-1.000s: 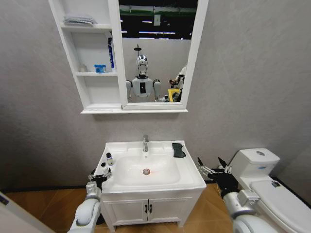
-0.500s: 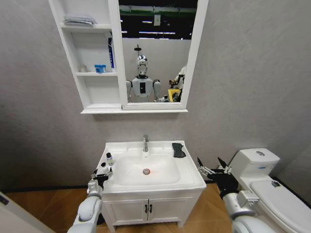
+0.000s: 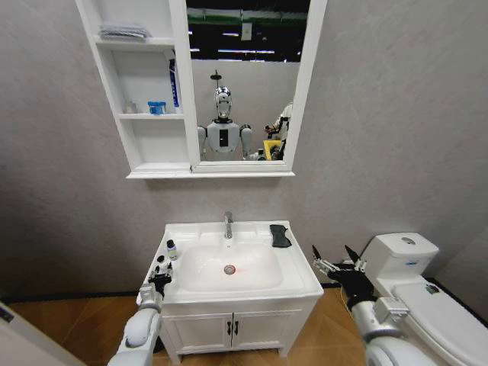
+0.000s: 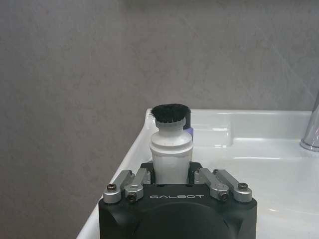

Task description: Move facial cleanser and shampoo from washbasin to cabinet, then wipe washbasin with towel.

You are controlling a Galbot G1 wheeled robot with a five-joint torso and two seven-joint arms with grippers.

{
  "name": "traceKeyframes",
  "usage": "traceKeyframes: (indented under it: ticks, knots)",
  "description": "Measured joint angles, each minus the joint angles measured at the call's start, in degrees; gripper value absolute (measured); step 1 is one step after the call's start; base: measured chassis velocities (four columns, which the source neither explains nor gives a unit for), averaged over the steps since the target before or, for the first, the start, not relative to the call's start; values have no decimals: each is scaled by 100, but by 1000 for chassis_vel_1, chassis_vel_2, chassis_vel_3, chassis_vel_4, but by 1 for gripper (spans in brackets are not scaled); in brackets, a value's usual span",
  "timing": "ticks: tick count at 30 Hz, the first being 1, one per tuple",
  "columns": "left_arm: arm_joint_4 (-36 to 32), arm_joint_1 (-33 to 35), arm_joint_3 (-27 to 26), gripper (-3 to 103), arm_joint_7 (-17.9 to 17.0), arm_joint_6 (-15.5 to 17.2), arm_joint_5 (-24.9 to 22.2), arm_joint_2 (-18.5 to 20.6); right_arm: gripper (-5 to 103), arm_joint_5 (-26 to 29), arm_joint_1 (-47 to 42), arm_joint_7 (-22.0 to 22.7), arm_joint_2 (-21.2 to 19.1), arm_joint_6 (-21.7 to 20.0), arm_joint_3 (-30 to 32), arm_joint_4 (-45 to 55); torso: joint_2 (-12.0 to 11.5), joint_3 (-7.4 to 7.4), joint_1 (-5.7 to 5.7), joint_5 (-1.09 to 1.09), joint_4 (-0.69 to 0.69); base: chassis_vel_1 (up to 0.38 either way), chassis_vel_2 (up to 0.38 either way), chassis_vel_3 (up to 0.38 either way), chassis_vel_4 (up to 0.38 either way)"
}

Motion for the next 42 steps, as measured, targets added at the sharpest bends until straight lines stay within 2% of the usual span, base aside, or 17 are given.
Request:
traceKeyframes:
  ticks: [6,8,9,11,13,14,16,18,23,26,27,28,31,34,36,38,42]
  knots:
    - [-910,153,69,31,-481,264,-172,294,100,46,-16,8,10,-2,9,112,0,0,0,-1,0,0,0,0,0]
    - [-1739,192,106,31,-998,715,-528,746,100,94,-16,8,-12,-2,10,144,1,0,0,2,-1,0,0,0,0]
    - [-1739,192,106,31,-998,715,-528,746,100,94,-16,8,-12,-2,10,144,1,0,0,2,-1,0,0,0,0]
    - [-2495,86,58,31,-1443,1400,-1372,1419,100,96,-6,8,-75,-5,0,173,1,0,0,1,2,0,0,0,0]
    - [-2571,49,46,31,-1487,1484,-1495,1503,100,96,-8,8,-83,-7,0,179,1,-1,0,1,2,0,0,0,0]
    - [-2818,-153,8,31,-1681,1806,-2005,1842,100,96,-23,9,-103,-13,19,210,1,-1,0,3,0,0,0,0,0]
    - [-2895,-273,5,31,-1763,1952,-2282,2001,100,97,-35,10,-107,-15,29,223,1,0,0,-3,1,0,0,0,0]
    - [-2949,-841,21,31,-1945,2324,-3077,2550,100,99,-79,49,-113,-23,44,272,1,0,0,3,0,0,0,0,0]
    - [-2376,-2303,500,31,-2057,2627,-3758,3311,100,75,-123,85,-76,-95,30,425,1,0,0,1,0,0,0,0,0]
    - [-2076,-2901,799,31,-2129,2695,-4006,3439,100,68,-153,97,-49,-122,23,512,0,0,0,-1,1,0,0,0,0]
    - [-1702,-3580,1128,31,-2140,2752,-4164,3491,100,63,-192,105,-17,-134,23,566,0,0,0,-1,0,0,0,0,0]
    - [-1702,-3580,1128,31,-2140,2752,-4164,3491,100,63,-192,105,-17,-134,23,566,0,0,0,-1,0,0,0,0,0]
    - [-745,-4859,1978,30,-1960,2789,-4278,3504,100,-27,-217,144,-5,-116,26,518,0,0,1,1,0,0,0,0,0]
    - [-142,-5556,2508,30,-1851,2793,-4295,3389,100,-68,-197,167,22,-89,26,455,-1,1,2,1,0,0,0,0,0]
    - [7,-5733,2634,30,-1819,2793,-4286,3340,100,-73,-196,169,28,-87,26,450,-1,1,2,1,0,0,0,0,0]
    - [609,-6429,3018,30,-1615,2749,-4205,3074,100,-85,-211,174,57,-82,35,454,-1,1,2,2,-1,0,0,0,0]
    - [1113,-6822,3134,30,-1404,2715,-3944,2783,100,-86,-213,174,60,-74,54,459,-1,0,1,3,-1,0,0,0,0]
